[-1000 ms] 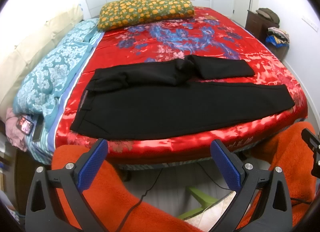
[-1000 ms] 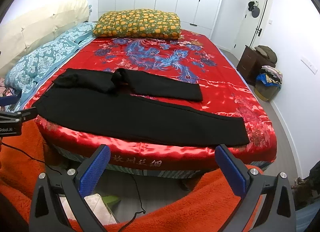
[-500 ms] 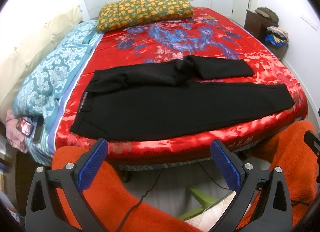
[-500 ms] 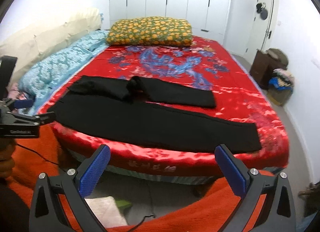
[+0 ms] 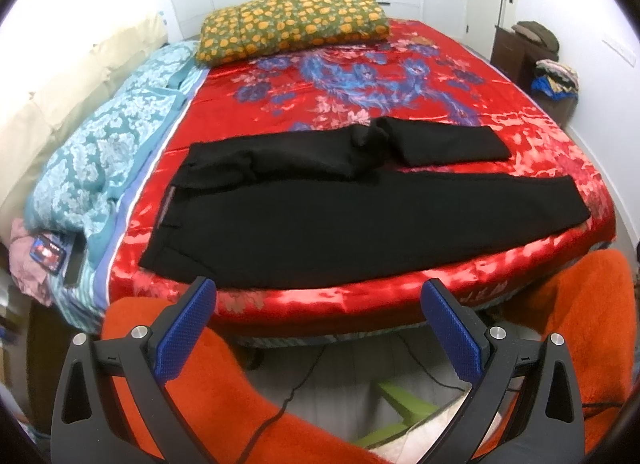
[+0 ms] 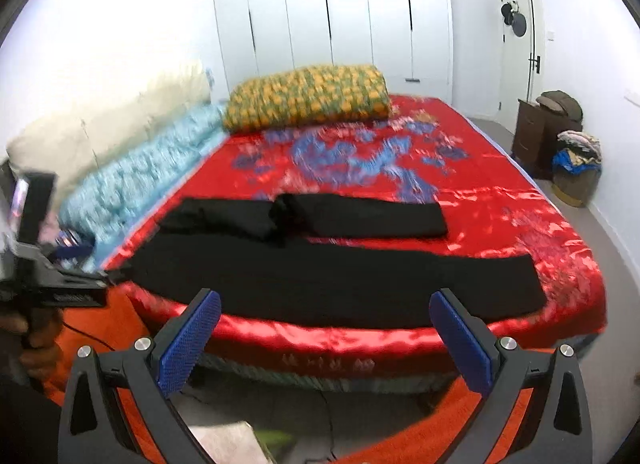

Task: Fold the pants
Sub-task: 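Lower the right gripper onto the black pants leg edge and grasp it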

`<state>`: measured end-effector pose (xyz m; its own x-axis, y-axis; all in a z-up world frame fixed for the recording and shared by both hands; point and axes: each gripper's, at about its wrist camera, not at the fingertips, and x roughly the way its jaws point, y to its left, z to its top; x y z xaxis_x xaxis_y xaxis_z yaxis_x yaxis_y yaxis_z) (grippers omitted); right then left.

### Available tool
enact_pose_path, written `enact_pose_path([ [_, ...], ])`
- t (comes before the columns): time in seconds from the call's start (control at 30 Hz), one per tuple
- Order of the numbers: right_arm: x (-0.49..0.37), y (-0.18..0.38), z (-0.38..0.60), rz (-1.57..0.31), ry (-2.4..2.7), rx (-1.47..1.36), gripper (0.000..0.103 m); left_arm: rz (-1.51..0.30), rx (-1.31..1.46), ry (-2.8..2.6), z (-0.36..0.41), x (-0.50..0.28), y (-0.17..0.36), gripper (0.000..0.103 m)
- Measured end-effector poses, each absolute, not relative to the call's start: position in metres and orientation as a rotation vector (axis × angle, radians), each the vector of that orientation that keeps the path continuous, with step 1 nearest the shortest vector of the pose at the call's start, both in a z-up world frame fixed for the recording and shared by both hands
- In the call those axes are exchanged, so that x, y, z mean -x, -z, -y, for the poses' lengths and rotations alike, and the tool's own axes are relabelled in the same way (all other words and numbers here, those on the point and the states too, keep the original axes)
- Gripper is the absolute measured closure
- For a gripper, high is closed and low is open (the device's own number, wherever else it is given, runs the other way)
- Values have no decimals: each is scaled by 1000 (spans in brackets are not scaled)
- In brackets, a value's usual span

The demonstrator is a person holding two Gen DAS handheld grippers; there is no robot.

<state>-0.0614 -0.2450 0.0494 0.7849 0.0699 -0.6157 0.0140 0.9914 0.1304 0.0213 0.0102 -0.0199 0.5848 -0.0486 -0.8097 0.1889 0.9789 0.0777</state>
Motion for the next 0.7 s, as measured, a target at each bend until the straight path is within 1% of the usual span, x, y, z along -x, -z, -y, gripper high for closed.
enact_pose_path([
  [0.1,58,-51,245,-644,-83,-153,0,-939,-181,161,-5,-24,22,1],
  [0.2,47,-43,246,-683,-145,-186,0,-912,-207,181,1,-28,19,1],
  [0.3,32,-30,252,-734,-240,-289,0,-880,-204,204,3,-37,14,1],
  [0.43,10,-18,261,-735,-362,-440,0,-864,-175,234,6,-61,8,1],
  [0.5,-6,-17,266,-750,-371,-427,0,-854,-176,229,8,-74,5,1],
  [0.6,-45,-14,284,-809,-327,-331,0,-827,-154,225,10,-89,-1,1],
  [0.7,-92,2,331,-823,-263,-265,0,-825,-115,224,9,-98,0,1],
])
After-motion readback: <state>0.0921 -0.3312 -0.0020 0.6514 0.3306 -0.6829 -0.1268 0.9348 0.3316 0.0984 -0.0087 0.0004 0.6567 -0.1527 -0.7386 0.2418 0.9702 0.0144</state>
